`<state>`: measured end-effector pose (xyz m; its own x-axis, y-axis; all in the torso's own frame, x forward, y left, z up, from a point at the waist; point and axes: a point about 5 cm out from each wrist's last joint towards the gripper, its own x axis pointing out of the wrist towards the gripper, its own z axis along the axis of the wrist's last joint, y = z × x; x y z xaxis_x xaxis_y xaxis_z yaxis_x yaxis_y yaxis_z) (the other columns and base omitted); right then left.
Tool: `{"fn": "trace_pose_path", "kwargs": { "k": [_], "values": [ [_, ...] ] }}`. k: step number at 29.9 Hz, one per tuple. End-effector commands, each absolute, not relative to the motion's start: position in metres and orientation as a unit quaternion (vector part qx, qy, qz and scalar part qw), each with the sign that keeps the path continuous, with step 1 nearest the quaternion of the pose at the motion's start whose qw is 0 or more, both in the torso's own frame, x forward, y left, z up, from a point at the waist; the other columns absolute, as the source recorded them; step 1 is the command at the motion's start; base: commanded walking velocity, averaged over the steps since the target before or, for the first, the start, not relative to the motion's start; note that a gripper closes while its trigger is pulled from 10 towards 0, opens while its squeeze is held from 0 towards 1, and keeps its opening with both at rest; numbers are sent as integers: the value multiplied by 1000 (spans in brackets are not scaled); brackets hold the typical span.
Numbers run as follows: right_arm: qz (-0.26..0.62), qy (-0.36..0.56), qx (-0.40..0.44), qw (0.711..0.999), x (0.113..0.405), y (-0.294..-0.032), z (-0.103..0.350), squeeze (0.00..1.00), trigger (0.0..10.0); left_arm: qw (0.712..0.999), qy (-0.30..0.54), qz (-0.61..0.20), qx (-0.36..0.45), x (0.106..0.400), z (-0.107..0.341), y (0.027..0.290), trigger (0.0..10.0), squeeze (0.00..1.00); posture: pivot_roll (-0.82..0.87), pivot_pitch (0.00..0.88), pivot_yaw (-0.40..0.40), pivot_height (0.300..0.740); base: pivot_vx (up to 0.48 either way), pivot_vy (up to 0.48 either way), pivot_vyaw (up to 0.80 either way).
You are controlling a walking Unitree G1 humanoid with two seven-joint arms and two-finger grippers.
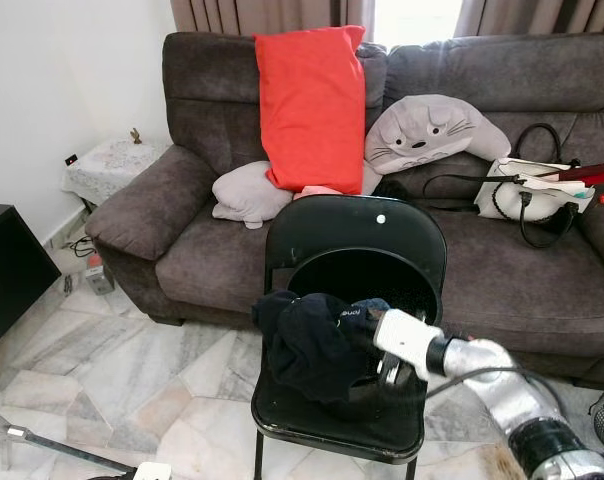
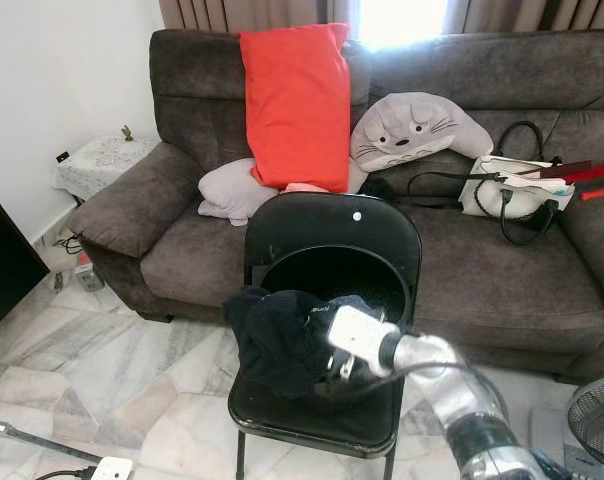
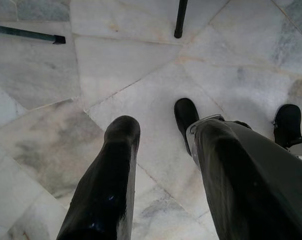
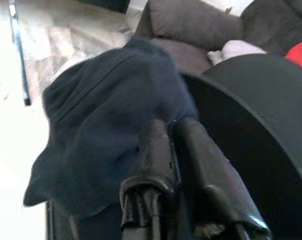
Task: Hang hanger
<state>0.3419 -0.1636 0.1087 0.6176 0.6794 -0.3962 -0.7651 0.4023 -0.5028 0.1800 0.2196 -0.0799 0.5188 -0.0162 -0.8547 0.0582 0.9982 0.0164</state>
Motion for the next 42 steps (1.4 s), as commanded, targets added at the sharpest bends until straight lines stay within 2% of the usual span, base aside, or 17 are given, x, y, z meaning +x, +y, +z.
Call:
{"fn": "trace_pose_path", "kwargs": {
  "k": [1, 7, 8, 9, 10, 11, 12, 13, 14, 15, 16, 18, 24, 30, 36, 40, 42],
  "values": [
    [431, 32, -325, 841, 348, -159, 124, 0, 0, 867, 496, -24, 34, 181, -79, 223, 10000, 0, -112, 0, 106, 740, 0, 0, 0],
    [434, 6, -307, 847, 352, -157, 144, 0, 0, 867, 497, -24, 33, 180, -79, 222, 10000, 0, -111, 2, 103, 740, 0, 0, 0],
    [444, 6, -314, 839, 349, -157, 145, 0, 2510, 867, 497, -24, 33, 180, -79, 222, 10000, 0, -111, 4, 99, 740, 0, 0, 0],
    [452, 7, -320, 833, 347, -157, 145, 0, 2510, 867, 497, -23, 33, 180, -79, 222, 10000, 0, -111, 4, 99, 740, 0, 0, 0],
    [459, 11, -332, 824, 340, -158, 143, 0, 10000, 867, 497, -22, 32, 180, -80, 222, 10000, 0, -115, 7, 92, 740, 0, 0, 0],
    [458, 12, -323, 828, 335, -159, 142, 0, 10000, 867, 497, -21, 31, 180, -80, 222, 10000, 0, -119, 8, 91, 740, 0, 0, 0],
    [429, -4, -262, 864, 326, -158, 145, 0, 10000, 867, 497, -21, 31, 180, -80, 222, 10000, 0, -127, 9, 89, 740, 0, 0, 0],
    [429, -4, -262, 864, 326, -158, 145, 0, 10000, 867, 497, -21, 31, 180, -80, 222, 10000, 0, -127, 9, 89, 740, 0, 0, 0],
    [374, -25, -165, 912, 320, -157, 149, 388, 10000, 866, 498, -20, 31, 179, -80, 222, 10000, 0, -139, 11, 87, 740, 0, 0, 0],
    [350, -30, -121, 928, 318, -157, 150, 388, 10000, 866, 498, -20, 32, 179, -80, 223, 10000, 0, -141, 11, 87, 740, 0, 0, 0],
    [331, -32, -72, 940, 312, -155, 148, 1000, 10000, 866, 498, -20, 32, 179, -80, 223, 10000, 0, -141, 11, 87, 740, 0, 0, 0],
    [323, -20, 7, 946, 284, -145, 133, 1000, 10000, 866, 499, -20, 33, 179, -80, 223, 10000, 0, -138, 13, 91, 740, 0, 0, 0],
    [339, 65, 12, 938, 249, -146, 98, 1000, 10000, 866, 498, -18, 36, 180, -79, 224, 10000, 0, -134, 7, 94, 740, 0, 0, 0],
    [372, 234, -63, 896, 227, -161, 41, 1000, 10000, 867, 497, -12, 38, 180, -79, 225, 10000, 0, -119, 0, 90, 740, 0, 0, 0],
    [433, 265, -21, 862, 222, -149, 20, 1000, 10000, 867, 497, -9, 36, 178, -80, 226, 10000, 0, -92, 0, 101, 740, 0, 0, 0],
    [370, 260, -23, 892, 237, -155, 11, 1000, 10000, 867, 497, -8, 41, 178, -79, 228, 10000, 0, -89, 0, 111, 740, 0, 0, 0],
    [273, 234, 0, 933, 258, -162, 11, 1000, 10000, 867, 497, -7, 44, 178, -79, 229, 10000, 0, -86, 0, 114, 740, 0, 0, 0]
  ]
}}
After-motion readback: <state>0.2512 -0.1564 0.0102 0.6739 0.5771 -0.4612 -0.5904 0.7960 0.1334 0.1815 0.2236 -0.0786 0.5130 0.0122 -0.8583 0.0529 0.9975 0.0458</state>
